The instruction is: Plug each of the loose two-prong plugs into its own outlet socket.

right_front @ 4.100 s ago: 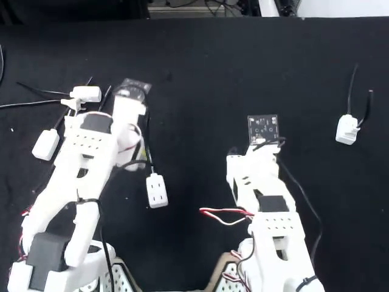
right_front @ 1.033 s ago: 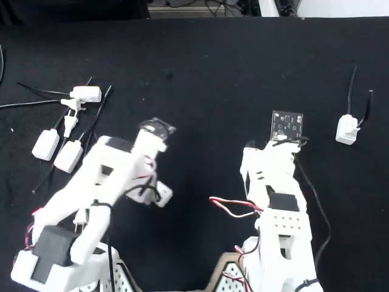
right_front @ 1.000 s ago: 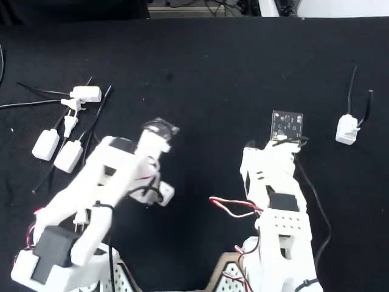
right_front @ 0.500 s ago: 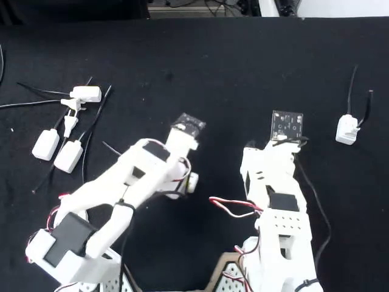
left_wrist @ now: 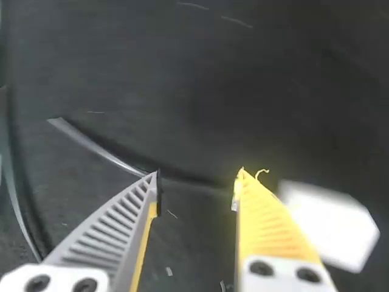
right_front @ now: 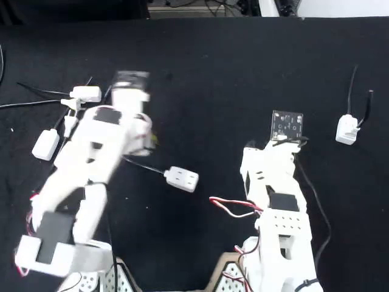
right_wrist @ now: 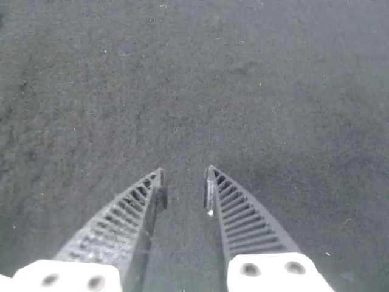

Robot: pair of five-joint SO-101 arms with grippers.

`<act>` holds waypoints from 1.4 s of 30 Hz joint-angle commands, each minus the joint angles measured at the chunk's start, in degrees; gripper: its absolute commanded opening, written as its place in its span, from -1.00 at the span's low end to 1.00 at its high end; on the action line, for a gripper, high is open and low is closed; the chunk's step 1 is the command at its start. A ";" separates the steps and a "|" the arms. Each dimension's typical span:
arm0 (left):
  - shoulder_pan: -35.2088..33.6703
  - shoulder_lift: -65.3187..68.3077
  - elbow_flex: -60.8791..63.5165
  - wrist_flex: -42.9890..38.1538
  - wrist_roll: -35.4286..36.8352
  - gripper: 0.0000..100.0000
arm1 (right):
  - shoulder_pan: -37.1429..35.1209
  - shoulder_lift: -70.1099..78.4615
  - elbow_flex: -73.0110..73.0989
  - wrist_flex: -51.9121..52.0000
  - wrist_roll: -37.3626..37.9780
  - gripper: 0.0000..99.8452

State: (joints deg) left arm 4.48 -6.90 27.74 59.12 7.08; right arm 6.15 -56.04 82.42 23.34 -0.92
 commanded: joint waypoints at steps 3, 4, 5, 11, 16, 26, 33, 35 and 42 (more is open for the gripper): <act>-9.71 8.70 0.75 -6.15 9.67 -0.59 | 1.05 -1.63 -3.65 -1.41 -0.44 -0.80; -10.51 9.93 0.75 -5.98 11.16 -0.59 | 1.05 -1.63 -3.65 -1.41 -0.44 -0.80; -11.21 10.64 1.01 -5.98 12.48 -0.59 | 1.05 -1.63 -3.65 -1.41 -0.44 -0.80; -14.90 10.90 2.51 0.53 13.80 -0.60 | 1.05 -1.63 -3.65 -1.41 -0.44 -0.80; -19.56 10.90 2.77 1.93 9.58 -0.60 | 1.05 -1.63 -3.65 -1.41 -0.44 -0.80; -25.10 10.81 1.63 12.48 -9.41 -0.60 | 1.05 -1.63 -3.74 -1.41 -0.44 -0.80; -26.24 7.12 -9.01 25.93 -14.15 -0.60 | 1.05 -1.63 -3.65 -1.41 -0.44 -0.80; -27.82 4.84 -13.93 28.13 -16.00 -0.60 | 1.05 -1.63 -3.65 -1.41 -0.44 -0.80; -37.41 2.81 -23.96 28.57 -35.60 -0.60 | 1.05 -1.63 -3.65 -1.41 -0.44 -0.80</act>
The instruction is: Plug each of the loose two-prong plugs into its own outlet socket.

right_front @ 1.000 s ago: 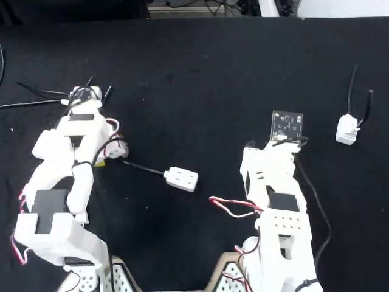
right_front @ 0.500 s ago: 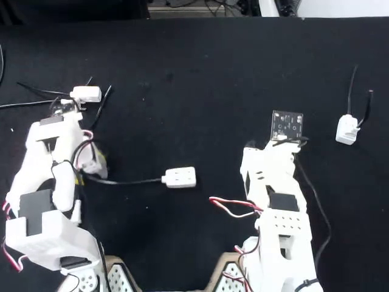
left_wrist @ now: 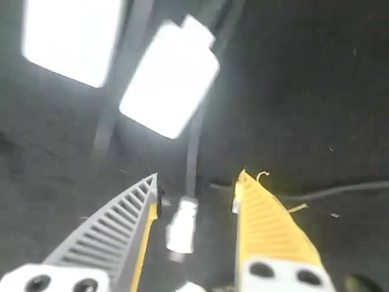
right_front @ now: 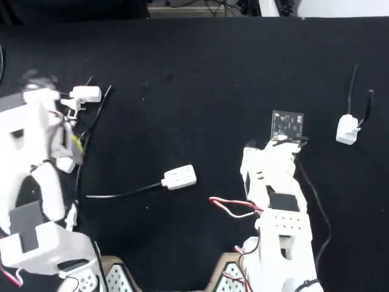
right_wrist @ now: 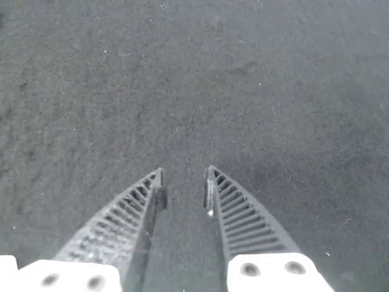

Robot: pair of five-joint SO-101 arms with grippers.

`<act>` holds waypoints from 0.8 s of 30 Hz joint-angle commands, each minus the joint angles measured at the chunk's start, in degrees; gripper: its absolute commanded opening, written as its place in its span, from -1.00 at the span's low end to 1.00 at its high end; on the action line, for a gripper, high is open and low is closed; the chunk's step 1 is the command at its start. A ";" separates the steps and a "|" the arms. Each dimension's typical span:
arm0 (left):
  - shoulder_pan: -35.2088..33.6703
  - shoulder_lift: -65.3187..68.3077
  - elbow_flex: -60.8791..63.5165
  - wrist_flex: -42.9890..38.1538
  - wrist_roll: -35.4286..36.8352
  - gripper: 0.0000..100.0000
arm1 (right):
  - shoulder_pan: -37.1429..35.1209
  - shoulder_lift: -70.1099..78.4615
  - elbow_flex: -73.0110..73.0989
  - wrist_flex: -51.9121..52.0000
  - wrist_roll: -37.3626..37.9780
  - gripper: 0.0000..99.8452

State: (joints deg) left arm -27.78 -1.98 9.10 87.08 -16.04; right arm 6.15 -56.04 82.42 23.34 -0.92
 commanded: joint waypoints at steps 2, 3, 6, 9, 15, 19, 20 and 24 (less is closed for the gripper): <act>-7.52 -0.88 -4.62 2.20 -20.31 -0.60 | 0.97 -1.63 -3.65 -1.41 -0.44 -0.80; -8.22 0.00 -3.74 3.43 -23.74 -0.60 | 0.97 -1.63 -3.65 -1.41 -0.44 -0.80; -8.75 2.20 -1.01 7.65 -29.19 -0.60 | -0.88 -1.63 -3.56 -1.41 -0.09 -0.80; -7.52 3.60 2.33 8.26 -29.19 -0.60 | -2.02 -1.45 -3.47 -1.23 -0.09 -0.80; -6.73 3.96 13.05 -0.35 -29.63 -0.59 | -2.20 -1.36 -3.47 -0.97 0.00 -0.80; -7.08 0.18 23.69 -8.88 -33.58 -0.59 | -2.20 -1.54 -2.95 -1.32 0.00 -0.80; -7.25 -1.23 26.42 -10.73 -34.90 -0.59 | -2.29 -1.54 -2.86 -1.32 0.00 -0.80; -11.82 -7.30 33.36 -18.20 -37.71 -0.59 | -2.29 -1.54 -2.77 -1.41 0.00 -0.80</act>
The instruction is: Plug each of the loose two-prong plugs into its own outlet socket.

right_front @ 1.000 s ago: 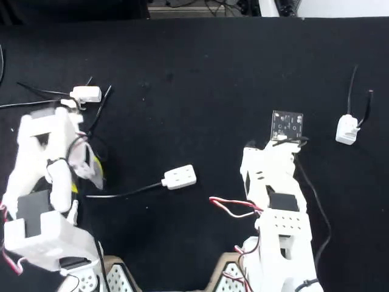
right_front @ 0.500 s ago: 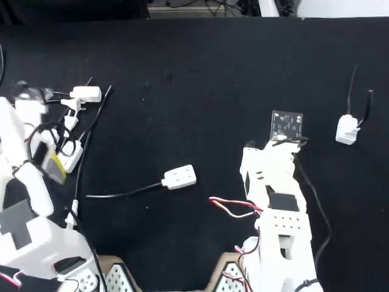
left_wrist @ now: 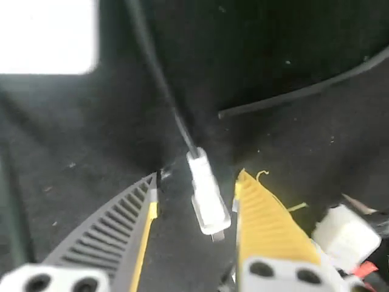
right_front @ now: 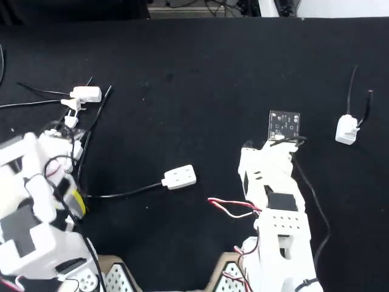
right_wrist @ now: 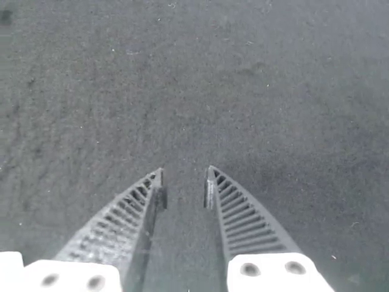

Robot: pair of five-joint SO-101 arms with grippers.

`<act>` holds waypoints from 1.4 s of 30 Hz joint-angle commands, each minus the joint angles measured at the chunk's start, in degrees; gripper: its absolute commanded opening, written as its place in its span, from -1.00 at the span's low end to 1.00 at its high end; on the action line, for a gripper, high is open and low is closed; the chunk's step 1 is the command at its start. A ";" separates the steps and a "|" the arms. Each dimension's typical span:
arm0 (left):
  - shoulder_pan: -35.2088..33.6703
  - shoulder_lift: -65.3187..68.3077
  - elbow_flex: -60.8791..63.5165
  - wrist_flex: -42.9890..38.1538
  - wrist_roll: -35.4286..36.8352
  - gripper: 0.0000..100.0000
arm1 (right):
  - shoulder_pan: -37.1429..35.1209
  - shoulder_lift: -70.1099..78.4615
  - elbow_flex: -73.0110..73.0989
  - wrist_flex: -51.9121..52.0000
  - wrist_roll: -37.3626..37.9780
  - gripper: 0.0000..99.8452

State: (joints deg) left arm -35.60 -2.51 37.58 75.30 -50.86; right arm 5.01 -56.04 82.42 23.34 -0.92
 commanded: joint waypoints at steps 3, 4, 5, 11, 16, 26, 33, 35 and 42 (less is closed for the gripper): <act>-9.01 -9.76 5.23 -8.00 -5.71 -0.59 | -1.14 -1.54 -2.77 -1.41 0.00 -0.80; -10.33 -10.20 5.23 -8.00 -7.03 -0.59 | -1.23 -1.54 -2.77 -1.41 0.00 -0.80; -11.38 -10.29 5.23 -8.00 -8.35 -0.59 | -1.23 -1.54 -2.77 -1.41 0.00 -0.80; -15.08 -10.29 5.05 -8.44 -13.27 -0.59 | -1.23 -1.54 -2.77 -1.41 0.00 -0.80; -15.34 -10.20 6.46 -8.26 -16.35 -0.59 | -1.23 -1.54 -2.68 -1.41 0.00 -0.80; -10.77 -10.20 7.43 -8.26 -18.55 -0.59 | -1.23 -1.54 -2.86 -1.41 0.00 -0.80; -9.71 -10.20 11.38 -8.35 -19.08 -0.60 | -1.23 -1.54 -2.86 -1.41 0.00 -0.80; -10.24 -10.20 11.38 -8.35 -19.08 -0.64 | -1.23 -1.54 -2.86 -1.41 0.00 -0.80; -12.70 -10.81 8.48 -7.91 -18.81 -0.94 | -1.23 -1.54 -2.86 -1.41 0.00 -0.80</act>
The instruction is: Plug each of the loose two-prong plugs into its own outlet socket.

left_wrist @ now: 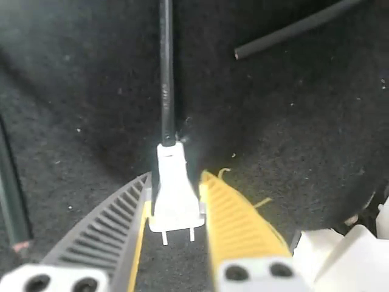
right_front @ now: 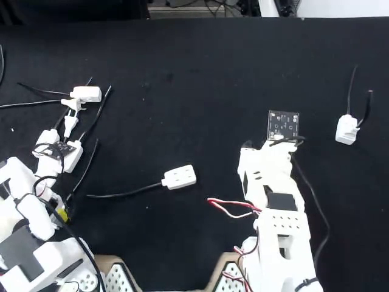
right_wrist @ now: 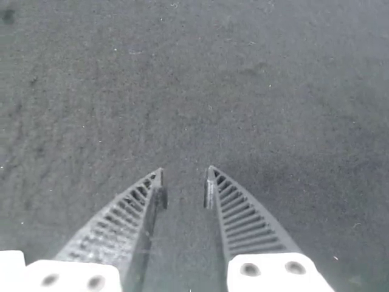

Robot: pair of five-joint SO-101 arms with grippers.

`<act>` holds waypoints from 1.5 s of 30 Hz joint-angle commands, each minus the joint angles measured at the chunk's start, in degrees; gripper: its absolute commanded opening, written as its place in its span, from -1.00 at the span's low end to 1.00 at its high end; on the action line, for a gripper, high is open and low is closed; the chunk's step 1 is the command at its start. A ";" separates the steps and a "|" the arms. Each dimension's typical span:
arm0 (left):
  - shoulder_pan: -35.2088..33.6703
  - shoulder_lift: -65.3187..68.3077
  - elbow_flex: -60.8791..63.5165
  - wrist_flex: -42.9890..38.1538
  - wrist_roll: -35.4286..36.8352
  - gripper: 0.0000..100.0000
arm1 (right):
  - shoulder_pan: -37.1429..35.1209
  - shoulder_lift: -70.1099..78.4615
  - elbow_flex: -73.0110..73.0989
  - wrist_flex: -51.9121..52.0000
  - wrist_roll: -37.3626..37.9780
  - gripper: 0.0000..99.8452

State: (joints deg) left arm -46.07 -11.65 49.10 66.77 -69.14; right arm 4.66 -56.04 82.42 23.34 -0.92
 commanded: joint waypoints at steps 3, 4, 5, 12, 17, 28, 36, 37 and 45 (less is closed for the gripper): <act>-5.49 -1.67 -6.73 0.70 -0.70 -0.94 | -0.88 -1.54 -2.86 -1.41 0.00 -0.80; -6.90 -1.67 -8.22 1.32 -0.79 -0.94 | -0.88 -1.54 -2.86 -1.41 0.00 -0.80; -8.13 -1.67 -9.98 2.81 -0.88 -0.94 | -0.88 -1.54 -2.95 -1.41 0.00 -0.80; -10.51 -1.67 -24.84 26.99 -7.47 -0.94 | -0.88 -1.54 -2.95 -1.41 0.00 -0.80; -5.32 -2.29 -31.96 34.02 -4.48 -0.94 | -0.88 -1.54 -2.95 -1.41 0.00 -0.80; 26.33 -24.35 -20.70 32.88 13.98 -0.94 | -0.18 -1.54 -2.95 -1.41 -0.09 -0.80; 60.79 -31.65 -7.43 9.58 40.44 -0.94 | 1.49 -1.54 -2.86 -1.41 -0.44 -0.80; 63.52 -31.03 -6.46 7.38 41.85 -0.94 | 1.49 -1.54 -2.86 -1.41 -0.44 -0.80; 70.37 -19.25 -5.49 -7.30 50.20 -0.94 | 1.49 -1.54 -2.95 -1.41 -0.44 -0.80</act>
State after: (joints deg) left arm 21.19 -36.09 44.53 65.54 -24.13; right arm 4.75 -56.04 82.42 23.34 -0.92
